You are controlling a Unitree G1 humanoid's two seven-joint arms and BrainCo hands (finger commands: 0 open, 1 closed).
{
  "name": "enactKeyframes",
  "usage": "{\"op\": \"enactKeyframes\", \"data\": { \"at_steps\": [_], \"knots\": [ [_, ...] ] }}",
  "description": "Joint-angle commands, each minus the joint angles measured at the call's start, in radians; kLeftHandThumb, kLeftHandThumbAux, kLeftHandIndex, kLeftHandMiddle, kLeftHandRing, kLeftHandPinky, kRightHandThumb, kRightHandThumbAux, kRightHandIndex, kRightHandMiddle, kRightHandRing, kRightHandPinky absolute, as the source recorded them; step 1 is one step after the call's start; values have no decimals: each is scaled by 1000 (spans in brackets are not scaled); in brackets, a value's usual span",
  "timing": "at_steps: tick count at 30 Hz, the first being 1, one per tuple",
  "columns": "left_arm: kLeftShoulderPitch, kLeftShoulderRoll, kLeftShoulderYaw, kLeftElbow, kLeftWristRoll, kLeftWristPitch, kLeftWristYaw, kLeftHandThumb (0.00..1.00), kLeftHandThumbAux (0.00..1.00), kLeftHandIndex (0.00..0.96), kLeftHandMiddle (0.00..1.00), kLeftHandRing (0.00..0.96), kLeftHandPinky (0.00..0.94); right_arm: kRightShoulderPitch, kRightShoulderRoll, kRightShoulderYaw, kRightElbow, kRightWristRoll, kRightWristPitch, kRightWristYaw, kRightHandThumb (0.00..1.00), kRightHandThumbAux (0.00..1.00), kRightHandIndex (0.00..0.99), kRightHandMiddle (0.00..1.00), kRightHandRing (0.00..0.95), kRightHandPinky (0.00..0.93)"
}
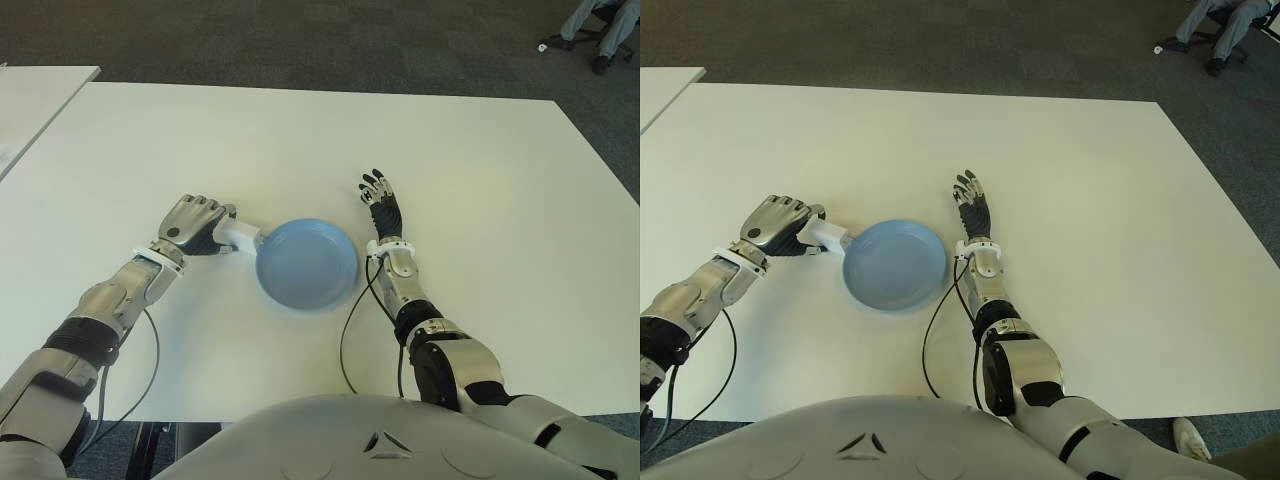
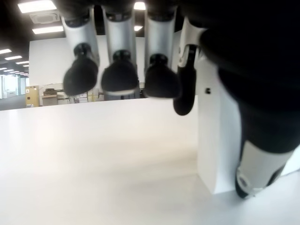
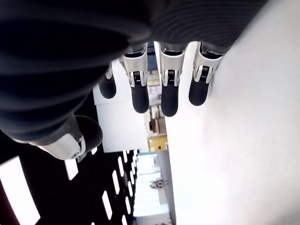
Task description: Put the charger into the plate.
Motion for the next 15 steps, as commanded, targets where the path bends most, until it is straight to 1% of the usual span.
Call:
{"op": "enactKeyframes", "data": {
  "at_steps": [1, 5, 7, 11, 15],
  "knots": [
    [18, 13, 13, -20, 2, -8, -5, 749, 698, 442, 848, 836, 782, 20, 22, -2, 43, 0, 53, -2, 0, 517, 63, 173, 161, 153],
    [18, 18, 31, -40, -6, -19, 10, 749, 698, 442, 854, 843, 794, 19, 23, -2, 44, 0, 50, -3, 0, 515, 62, 178, 167, 161],
    [12, 21, 47, -66, -11, -14, -1, 749, 698, 442, 857, 846, 798, 19, 23, -1, 44, -2, 49, -5, 0, 514, 64, 182, 171, 163],
    [0, 22, 80, -131, -25, 7, -50, 749, 698, 442, 861, 850, 804, 18, 22, -2, 46, 0, 50, 0, 0, 514, 65, 188, 177, 167],
    [6, 19, 128, -201, -56, 29, -94, 749, 698, 442, 867, 856, 809, 18, 20, -3, 48, 2, 50, 6, 0, 515, 64, 189, 177, 167]
  ]
}}
